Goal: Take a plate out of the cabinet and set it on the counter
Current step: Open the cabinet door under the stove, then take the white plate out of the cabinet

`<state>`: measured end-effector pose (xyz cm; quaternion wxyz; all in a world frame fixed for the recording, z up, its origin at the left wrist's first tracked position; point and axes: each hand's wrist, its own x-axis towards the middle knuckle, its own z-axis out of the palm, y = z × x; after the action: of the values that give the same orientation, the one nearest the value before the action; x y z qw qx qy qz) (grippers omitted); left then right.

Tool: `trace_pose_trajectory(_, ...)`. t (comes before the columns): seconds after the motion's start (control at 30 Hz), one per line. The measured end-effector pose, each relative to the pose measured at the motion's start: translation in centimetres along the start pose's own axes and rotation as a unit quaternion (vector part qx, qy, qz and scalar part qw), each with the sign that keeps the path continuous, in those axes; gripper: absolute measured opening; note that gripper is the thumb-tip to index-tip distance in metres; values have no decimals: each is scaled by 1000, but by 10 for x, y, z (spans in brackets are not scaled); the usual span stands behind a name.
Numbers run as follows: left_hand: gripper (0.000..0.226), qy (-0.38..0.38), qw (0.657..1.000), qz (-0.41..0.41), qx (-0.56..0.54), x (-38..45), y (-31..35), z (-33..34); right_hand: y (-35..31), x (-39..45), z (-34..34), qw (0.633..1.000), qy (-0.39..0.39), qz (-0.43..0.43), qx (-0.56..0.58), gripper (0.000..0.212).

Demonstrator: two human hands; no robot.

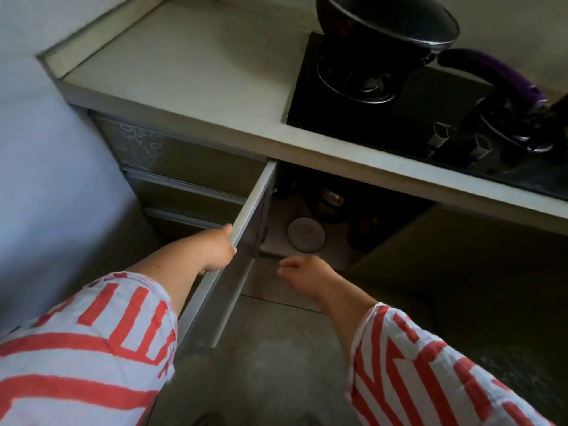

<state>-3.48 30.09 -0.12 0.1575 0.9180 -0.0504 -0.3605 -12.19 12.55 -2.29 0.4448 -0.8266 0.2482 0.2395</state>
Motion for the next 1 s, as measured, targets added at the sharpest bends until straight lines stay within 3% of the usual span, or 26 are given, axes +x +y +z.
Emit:
trace_pose_trajectory(0.07, 62, 12, 999, -11, 45, -1, 8, 0, 3, 3, -7, 1000, 16, 9, -4, 32)
trace_pose_trajectory(0.17, 63, 126, 990, -10, 68, -6, 23, 4, 11, 9, -21, 999, 27, 20, 1, 34)
trace_pose_trajectory(0.23, 53, 230, 971, 55, 26, -7, 36, 8, 19, 15, -31, 999, 28, 26, 0, 35)
trace_pose_trajectory(0.3, 43, 270, 954, 128, -22, -3, 54, 16, 29, 26, -42, 999, 27, 30, 1, 34)
trace_pose_trajectory(0.4, 34, 227, 962, 143, -53, 15, 83, 35, 48, 43, -64, 999, 19, 15, -32, 31)
trace_pose_trajectory(0.57, 31, 105, 984, 57, -130, 67, 118, 73, 84, 75, -111, 997, -3, 14, -80, 34)
trace_pose_trajectory(0.83, 32, 47, 976, -11, -211, 145, 151, 140, 157, 143, -142, 995, 39, 91, 7, 29)
trace_pose_trajectory(1.0, 30, 61, 968, -24, -242, 196, 146, 164, 191, 190, -121, 993, 40, 113, 19, 32)
